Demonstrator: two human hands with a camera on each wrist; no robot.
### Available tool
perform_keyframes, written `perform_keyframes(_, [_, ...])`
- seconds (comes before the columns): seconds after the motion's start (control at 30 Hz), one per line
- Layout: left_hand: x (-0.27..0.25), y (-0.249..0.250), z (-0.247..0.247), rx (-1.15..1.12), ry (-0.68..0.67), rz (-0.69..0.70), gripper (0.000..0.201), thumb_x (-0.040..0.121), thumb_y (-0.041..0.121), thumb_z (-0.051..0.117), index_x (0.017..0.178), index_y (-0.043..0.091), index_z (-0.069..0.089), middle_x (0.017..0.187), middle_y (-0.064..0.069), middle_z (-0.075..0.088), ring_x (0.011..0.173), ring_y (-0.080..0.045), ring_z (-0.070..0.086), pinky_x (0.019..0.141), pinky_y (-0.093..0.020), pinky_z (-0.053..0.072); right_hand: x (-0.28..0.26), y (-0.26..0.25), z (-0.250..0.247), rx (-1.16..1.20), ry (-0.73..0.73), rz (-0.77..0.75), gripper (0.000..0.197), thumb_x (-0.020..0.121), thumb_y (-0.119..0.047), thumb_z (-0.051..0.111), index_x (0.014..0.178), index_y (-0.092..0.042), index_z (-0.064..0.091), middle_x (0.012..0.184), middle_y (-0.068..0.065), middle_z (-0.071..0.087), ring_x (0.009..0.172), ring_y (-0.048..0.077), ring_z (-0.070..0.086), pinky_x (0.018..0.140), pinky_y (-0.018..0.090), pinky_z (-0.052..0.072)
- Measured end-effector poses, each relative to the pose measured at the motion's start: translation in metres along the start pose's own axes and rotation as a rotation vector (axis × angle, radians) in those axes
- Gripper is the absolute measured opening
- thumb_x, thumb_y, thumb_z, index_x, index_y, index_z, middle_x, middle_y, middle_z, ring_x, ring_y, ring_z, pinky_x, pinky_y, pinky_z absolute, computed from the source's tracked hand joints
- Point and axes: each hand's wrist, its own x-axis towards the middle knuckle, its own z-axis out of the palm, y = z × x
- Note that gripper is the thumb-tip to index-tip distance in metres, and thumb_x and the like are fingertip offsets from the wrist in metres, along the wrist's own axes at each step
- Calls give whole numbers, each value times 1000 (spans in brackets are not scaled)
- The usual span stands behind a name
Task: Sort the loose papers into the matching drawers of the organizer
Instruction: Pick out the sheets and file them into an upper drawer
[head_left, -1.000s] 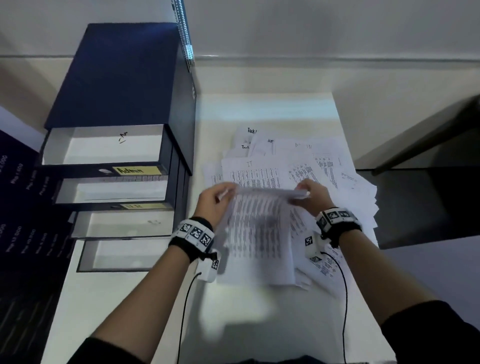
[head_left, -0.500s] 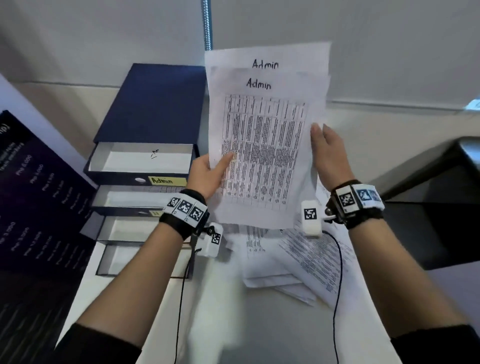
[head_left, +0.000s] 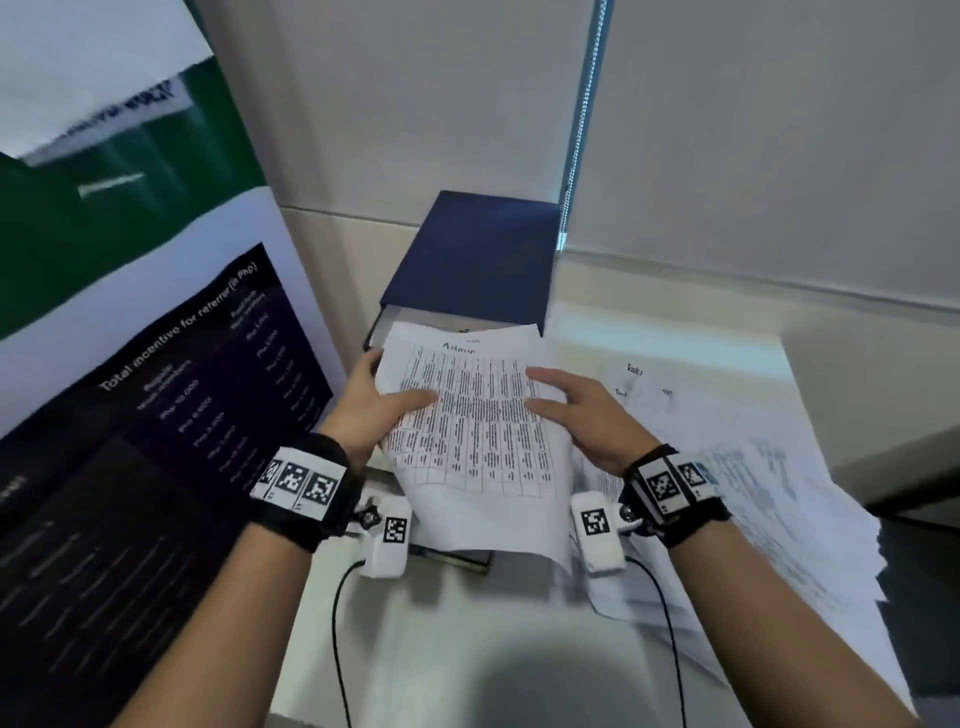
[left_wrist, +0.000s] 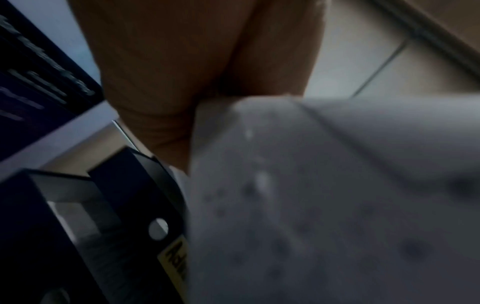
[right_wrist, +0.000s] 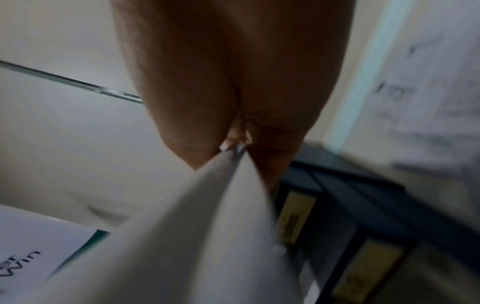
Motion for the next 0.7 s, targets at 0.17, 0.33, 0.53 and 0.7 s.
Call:
perform_keyframes(0.17, [-7, -1, -60, -131, 11, -61, 78, 74, 34, 85, 137, 19, 42, 113, -7, 70, 94, -24, 73, 72, -34, 59, 20, -8, 44, 257, -19, 188, 42, 94, 2, 59, 136, -2, 53, 126, 19, 64, 103, 25, 67, 88, 29, 56])
perform_keyframes(0.33, [-18, 3, -67, -79, -74, -35, 41, 91, 7, 66, 131, 12, 58, 113, -11, 72, 83, -15, 72, 72, -21, 59, 44, -19, 53, 261, 144, 203, 41, 94, 4, 57, 134, 2, 52, 123, 24, 64, 86, 23, 68, 70, 24, 59])
perform_keyframes(0.53, [16, -10, -53, -3, 49, 63, 31, 82, 10, 78, 113, 10, 73, 112, -9, 72, 83, -8, 71, 81, -23, 58, 36, -28, 39, 95, -38, 295, 44, 88, -21, 73, 128, -15, 56, 111, 8, 70, 71, 11, 64, 53, 21, 49])
perform_keyframes(0.7, [55, -15, -37, 251, 218, 138, 24, 77, 37, 81, 97, 27, 76, 108, 6, 71, 104, -15, 66, 97, -41, 52, 32, -25, 30, 169, -121, 299, 14, 86, 1, 69, 94, -9, 64, 73, 3, 59, 50, 6, 54, 46, 13, 48])
